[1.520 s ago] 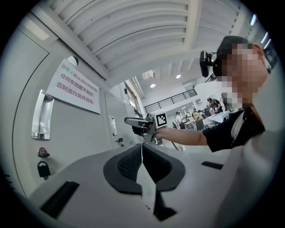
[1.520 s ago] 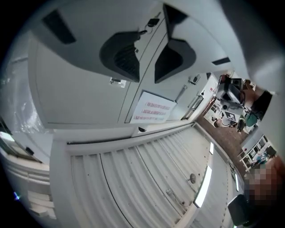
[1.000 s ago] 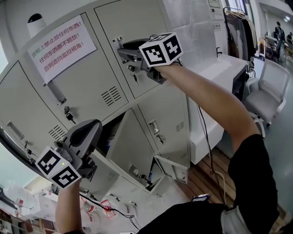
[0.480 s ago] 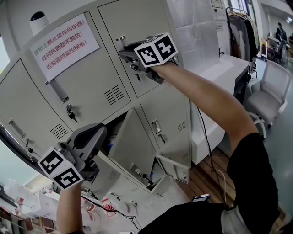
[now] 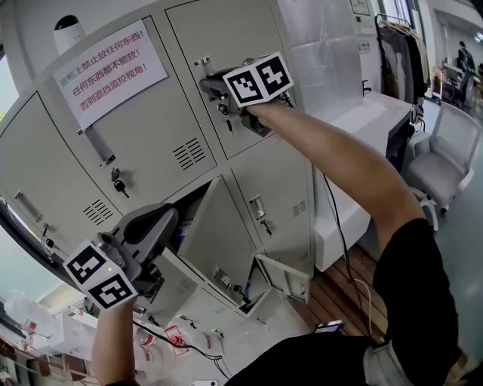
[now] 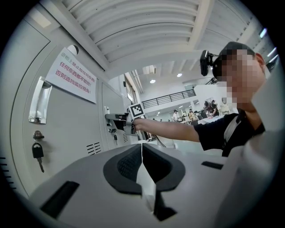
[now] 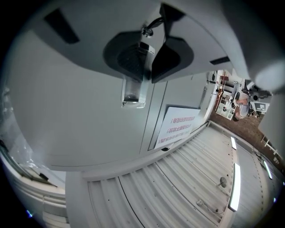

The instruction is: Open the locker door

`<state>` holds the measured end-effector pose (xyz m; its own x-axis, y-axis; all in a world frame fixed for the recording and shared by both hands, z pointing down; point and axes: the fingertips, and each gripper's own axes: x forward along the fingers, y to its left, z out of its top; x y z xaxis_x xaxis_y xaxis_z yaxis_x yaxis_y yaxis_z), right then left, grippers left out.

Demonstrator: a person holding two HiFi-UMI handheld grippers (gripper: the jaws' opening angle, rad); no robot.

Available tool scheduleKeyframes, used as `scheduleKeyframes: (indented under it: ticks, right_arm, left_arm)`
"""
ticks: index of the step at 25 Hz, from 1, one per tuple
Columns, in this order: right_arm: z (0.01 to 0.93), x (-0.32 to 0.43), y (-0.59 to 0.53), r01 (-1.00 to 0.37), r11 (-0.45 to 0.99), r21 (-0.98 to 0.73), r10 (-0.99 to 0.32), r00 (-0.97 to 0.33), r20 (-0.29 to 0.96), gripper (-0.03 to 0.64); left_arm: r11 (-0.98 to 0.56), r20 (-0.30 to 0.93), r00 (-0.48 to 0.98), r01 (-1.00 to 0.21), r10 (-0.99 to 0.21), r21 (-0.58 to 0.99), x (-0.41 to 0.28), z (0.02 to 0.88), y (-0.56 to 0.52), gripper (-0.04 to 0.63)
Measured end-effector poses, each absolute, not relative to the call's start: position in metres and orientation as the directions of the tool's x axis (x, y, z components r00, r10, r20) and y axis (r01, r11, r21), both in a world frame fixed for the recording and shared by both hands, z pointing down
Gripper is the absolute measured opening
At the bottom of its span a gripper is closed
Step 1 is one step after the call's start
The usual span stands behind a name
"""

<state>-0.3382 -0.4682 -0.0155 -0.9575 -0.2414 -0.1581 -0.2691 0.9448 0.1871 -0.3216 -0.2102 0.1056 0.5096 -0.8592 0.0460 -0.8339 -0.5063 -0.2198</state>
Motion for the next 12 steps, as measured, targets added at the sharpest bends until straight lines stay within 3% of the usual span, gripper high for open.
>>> scheduleKeyframes:
  ticks: [12]
  right_arm:
    - [-0.015, -0.323, -0.456, -0.209, 0.966, 0.152, -0.185, -0.970, -0.158, 0.064]
  left_arm:
    - [-0.509, 0.047, 0.513, -0.831, -0.857, -0.225, -0.308, 0.107, -0.205, 0.018]
